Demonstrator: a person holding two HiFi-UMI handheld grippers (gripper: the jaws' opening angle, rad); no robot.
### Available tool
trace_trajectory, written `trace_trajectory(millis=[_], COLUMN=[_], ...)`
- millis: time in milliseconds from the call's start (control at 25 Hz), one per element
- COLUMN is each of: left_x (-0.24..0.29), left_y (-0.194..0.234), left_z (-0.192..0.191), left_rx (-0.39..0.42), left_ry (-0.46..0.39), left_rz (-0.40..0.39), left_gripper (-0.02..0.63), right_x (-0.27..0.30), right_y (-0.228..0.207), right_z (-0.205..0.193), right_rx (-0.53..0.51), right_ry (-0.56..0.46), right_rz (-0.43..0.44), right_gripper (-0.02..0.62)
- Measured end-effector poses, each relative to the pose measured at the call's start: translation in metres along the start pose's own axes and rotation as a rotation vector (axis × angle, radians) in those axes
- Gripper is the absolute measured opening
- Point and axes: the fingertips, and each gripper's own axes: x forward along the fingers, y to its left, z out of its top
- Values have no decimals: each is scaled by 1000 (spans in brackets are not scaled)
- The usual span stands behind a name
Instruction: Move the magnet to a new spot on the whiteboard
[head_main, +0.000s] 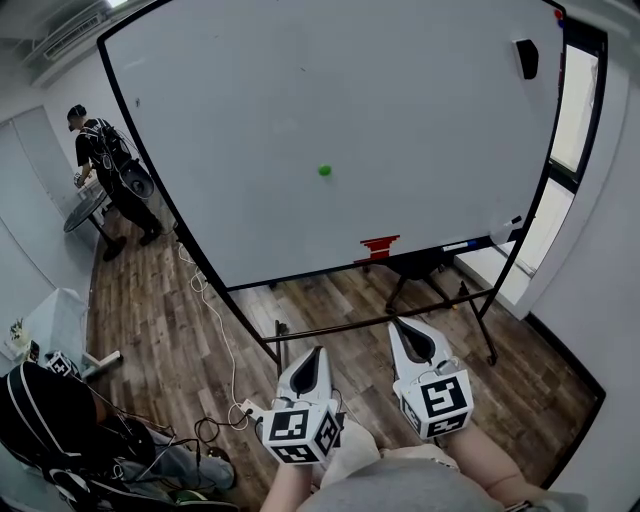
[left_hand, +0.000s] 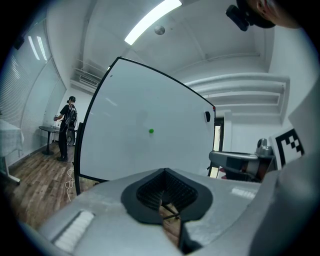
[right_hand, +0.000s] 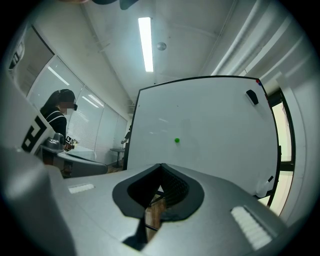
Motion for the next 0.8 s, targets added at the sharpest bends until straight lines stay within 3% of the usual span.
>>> trace_trajectory(millis=[800], left_x=[6], left_y=[6], left_z=[2], left_rx=[-11], left_ry=[-3], left_rz=[-9], left_gripper=[3], right_x=[8], right_y=[3], right_z=[-8], right_rx=[-18], right_ry=[31], right_rz=[-1], right_gripper=[-3])
